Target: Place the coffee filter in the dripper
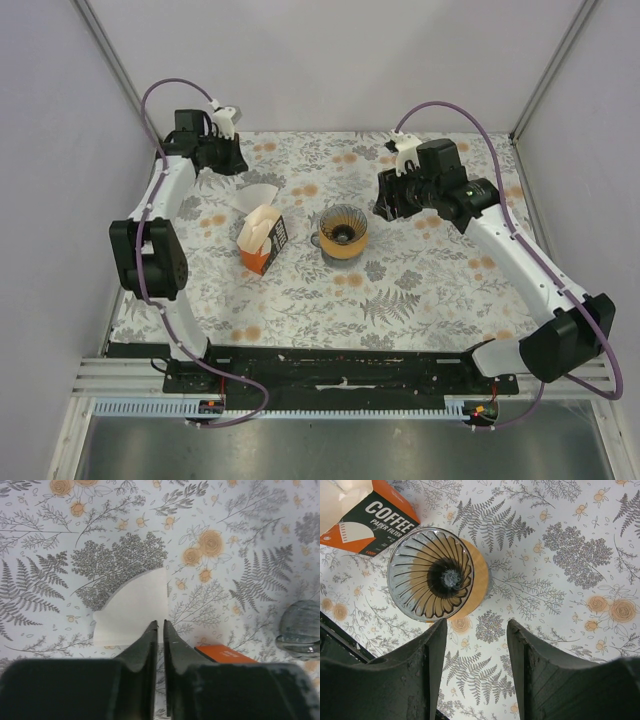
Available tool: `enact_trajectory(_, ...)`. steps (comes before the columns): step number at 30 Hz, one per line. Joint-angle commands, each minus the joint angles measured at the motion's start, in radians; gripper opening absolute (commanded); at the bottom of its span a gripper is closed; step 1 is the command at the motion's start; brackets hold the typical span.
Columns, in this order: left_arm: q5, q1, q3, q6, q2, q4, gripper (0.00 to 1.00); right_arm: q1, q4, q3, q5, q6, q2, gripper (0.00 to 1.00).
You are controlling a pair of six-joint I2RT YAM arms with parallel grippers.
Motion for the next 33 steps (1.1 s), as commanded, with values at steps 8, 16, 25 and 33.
enact_trajectory(8,-0.182,-0.006,0.161,0.029,0.23,0.002,0.86,0.002,0.009,0.025,0.01,-0.031,-0.037,0.59)
enact_trajectory(16,-0.093,-0.004,0.272,0.053,0.372,-0.054,0.89,0.004,-0.004,0.02,0.021,-0.032,-0.027,0.6)
enact_trajectory(25,-0.056,-0.004,0.272,0.101,0.416,-0.11,0.85,0.004,-0.004,0.017,0.014,-0.035,-0.02,0.6)
enact_trajectory(33,-0.121,-0.004,0.264,0.148,0.449,-0.12,0.8,0.004,-0.004,0.008,0.012,-0.037,-0.017,0.6)
